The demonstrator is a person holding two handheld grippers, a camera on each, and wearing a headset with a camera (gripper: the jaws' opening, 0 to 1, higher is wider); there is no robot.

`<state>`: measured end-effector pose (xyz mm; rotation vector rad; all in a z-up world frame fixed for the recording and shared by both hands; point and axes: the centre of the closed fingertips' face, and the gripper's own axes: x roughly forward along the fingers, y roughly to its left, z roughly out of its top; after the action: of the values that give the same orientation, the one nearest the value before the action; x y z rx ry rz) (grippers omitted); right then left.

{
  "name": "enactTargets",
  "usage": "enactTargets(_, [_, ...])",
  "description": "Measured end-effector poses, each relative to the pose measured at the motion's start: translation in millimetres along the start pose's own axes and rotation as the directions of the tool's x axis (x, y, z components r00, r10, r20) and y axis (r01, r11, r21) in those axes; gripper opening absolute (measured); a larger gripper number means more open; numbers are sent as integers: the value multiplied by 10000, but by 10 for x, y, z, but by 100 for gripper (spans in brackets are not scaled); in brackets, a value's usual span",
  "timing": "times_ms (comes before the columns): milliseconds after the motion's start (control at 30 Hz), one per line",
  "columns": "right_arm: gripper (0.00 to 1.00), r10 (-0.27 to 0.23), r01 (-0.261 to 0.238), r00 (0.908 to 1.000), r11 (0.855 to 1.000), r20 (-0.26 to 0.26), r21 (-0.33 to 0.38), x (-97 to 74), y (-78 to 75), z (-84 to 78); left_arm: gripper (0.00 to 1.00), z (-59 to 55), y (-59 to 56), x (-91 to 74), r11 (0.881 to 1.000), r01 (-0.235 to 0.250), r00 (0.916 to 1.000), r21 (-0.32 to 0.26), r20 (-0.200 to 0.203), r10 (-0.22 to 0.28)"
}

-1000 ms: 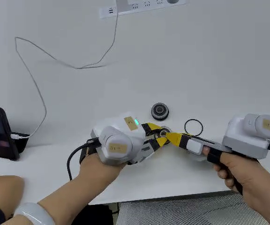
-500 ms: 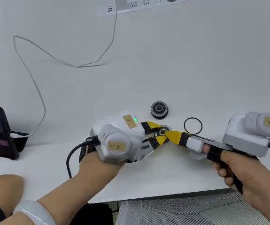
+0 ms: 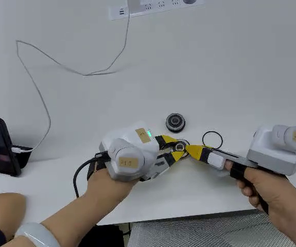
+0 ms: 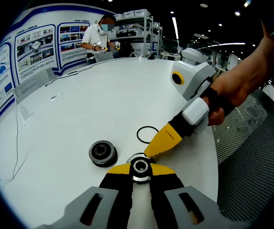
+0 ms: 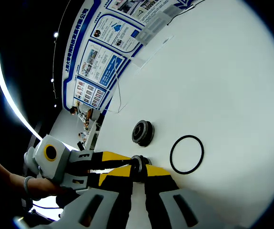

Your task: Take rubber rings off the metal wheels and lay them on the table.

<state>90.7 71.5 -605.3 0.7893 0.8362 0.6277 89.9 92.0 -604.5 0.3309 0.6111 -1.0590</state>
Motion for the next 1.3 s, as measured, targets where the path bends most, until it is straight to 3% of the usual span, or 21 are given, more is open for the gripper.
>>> enactTargets(567, [3,-279,258,9993,9958,-231,-881,8,-41,3,13,-1,-6,-1,10000,2,10000,-2,-26,-2])
enactTargets(1300, [1,-196,171,9995,9956,-256,-916,19,38,-9,13,-4,-1,4,10000,6,10000,-25,-20,-6])
